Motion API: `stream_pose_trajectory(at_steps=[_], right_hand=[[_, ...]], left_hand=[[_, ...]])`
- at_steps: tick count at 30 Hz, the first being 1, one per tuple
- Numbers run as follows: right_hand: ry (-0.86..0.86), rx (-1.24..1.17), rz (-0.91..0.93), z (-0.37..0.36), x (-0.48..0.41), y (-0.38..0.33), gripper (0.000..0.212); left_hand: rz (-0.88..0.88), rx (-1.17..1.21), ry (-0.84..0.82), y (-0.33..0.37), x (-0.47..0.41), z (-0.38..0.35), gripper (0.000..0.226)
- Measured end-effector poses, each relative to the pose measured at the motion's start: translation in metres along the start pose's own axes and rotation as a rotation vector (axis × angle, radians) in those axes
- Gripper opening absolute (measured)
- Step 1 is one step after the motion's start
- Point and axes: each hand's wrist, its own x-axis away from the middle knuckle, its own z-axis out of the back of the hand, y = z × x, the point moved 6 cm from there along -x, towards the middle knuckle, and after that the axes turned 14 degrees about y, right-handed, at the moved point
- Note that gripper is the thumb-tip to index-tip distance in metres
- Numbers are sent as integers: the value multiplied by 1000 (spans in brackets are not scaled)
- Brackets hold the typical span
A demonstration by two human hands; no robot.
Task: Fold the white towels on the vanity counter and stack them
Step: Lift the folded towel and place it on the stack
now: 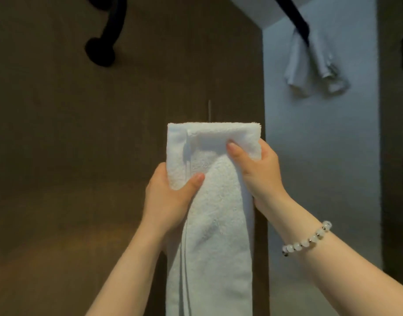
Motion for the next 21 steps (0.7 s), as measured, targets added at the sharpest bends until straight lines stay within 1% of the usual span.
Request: stream_pose_trajectory(at_steps=[3, 5, 10, 14, 16, 18, 21], right_hand=[[80, 3, 97, 40, -37, -23, 12], [114, 9, 138, 70, -62, -33, 10], [143, 19, 202, 144, -123, -55, 9], [160, 44, 203, 203, -175, -66, 10], [123, 70, 185, 227, -196, -64, 9], [9, 24, 135, 240, -216, -61, 10], [-121, -1, 68, 247, -238, -46, 30]], left_hand=[[-63, 72, 21, 29, 2, -52, 24], [-90, 110, 32, 46, 6, -88, 20], [-144, 168, 43, 91, 20, -175, 20], [-194, 126, 70, 126, 23, -246, 23], [-197, 99, 93, 136, 16, -274, 23], [-187, 105, 143, 148, 0, -295, 23], [-170, 143, 235, 168, -29, -316, 30]])
